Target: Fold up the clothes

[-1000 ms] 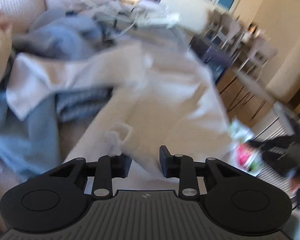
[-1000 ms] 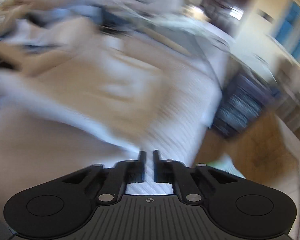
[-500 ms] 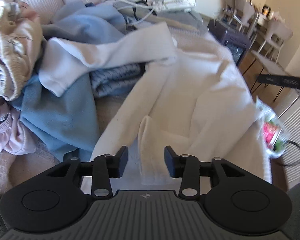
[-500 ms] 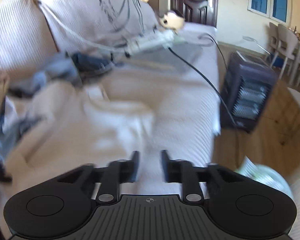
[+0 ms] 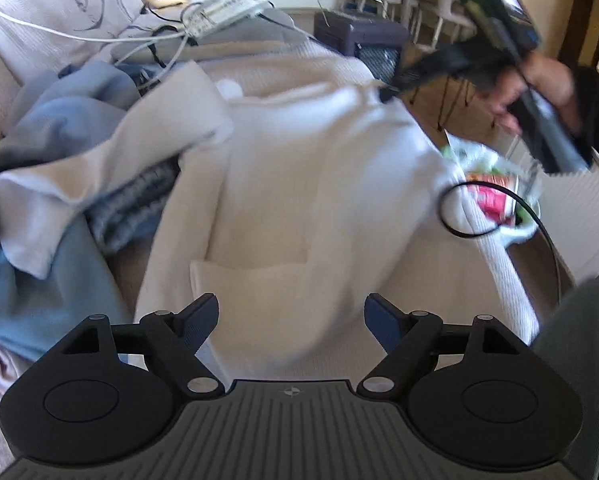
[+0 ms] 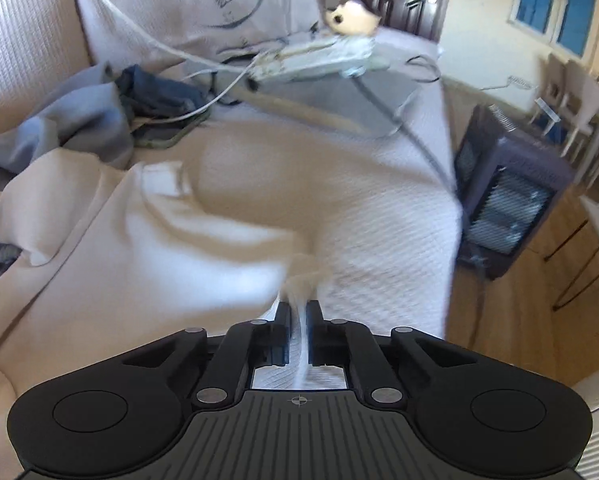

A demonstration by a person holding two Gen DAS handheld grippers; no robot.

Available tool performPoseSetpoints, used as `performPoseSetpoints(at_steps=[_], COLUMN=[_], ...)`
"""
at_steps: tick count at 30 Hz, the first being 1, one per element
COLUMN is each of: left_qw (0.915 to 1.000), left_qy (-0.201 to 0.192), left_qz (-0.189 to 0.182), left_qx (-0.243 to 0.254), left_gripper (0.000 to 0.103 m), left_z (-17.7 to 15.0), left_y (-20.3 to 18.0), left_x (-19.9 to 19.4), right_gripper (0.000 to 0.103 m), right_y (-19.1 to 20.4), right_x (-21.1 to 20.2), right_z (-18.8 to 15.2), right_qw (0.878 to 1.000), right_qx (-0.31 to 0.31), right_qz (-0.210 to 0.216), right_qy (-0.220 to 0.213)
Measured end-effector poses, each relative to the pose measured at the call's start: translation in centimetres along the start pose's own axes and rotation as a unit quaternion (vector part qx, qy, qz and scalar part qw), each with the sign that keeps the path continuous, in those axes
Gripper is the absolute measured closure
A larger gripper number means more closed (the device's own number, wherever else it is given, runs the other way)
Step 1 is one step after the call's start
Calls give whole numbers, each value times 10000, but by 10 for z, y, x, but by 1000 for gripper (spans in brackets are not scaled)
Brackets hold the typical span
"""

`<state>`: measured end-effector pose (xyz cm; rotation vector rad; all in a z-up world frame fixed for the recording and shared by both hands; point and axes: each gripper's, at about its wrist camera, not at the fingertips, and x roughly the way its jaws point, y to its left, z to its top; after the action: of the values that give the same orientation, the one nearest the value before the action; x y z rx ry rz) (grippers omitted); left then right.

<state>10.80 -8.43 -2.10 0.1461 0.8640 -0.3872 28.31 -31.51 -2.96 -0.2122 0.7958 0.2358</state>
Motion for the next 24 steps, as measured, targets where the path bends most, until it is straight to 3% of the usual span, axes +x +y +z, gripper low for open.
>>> performPoseSetpoints(at_steps=[2,3,4,6,9,12,16,17,19,20,21,24], left_qw=[9999,9999,9998,9995,9986,9971,9965,9966,9960,9954,9948,9919], left_qy=[-48,-57,-43,85,216,266,224,141,-123,-252,-229,-298], left_qz=[39,60,87,138,234,194,203,191,184,203,264,148], left_qx=[-89,-128,-168,-263,-416,-680,-774,-793,-868,-904,-955,-1222], left_gripper=[25,24,24,24,24,24,25,28,57,82,96,100], left_z=[4,5,4,2,-2,-4,-4,-4,-5,-6,-7,-11], left_y=[6,9,13,19,26,34,35,33,32,31,31,40], left_x=[1,2,5,12,16,17,25,26,25,25,27,22], right_gripper=[97,103,103,103,102,100,84,80,66,64,58,54], right_y=[-18,-26,-34,-56,-70,-53,-20,-14,-5,-1,4,9], right_x=[-7,-8,-10,-7,-6,-17,-19,-17,-13,-12,-10,1], right_z=[2,2,1,-1,-6,-6,-2,-2,-4,-5,-7,-11], right_qw=[9996,9990,9974,9934,9927,9949,9978,9980,9987,9991,9995,9997], right_qx=[273,390,412,744,1032,992,475,391,289,233,157,-88], right_qz=[-77,-191,-586,-870,-624,150,461,499,411,351,264,-216], right_qy=[65,80,27,20,67,-69,-34,-9,43,69,111,121])
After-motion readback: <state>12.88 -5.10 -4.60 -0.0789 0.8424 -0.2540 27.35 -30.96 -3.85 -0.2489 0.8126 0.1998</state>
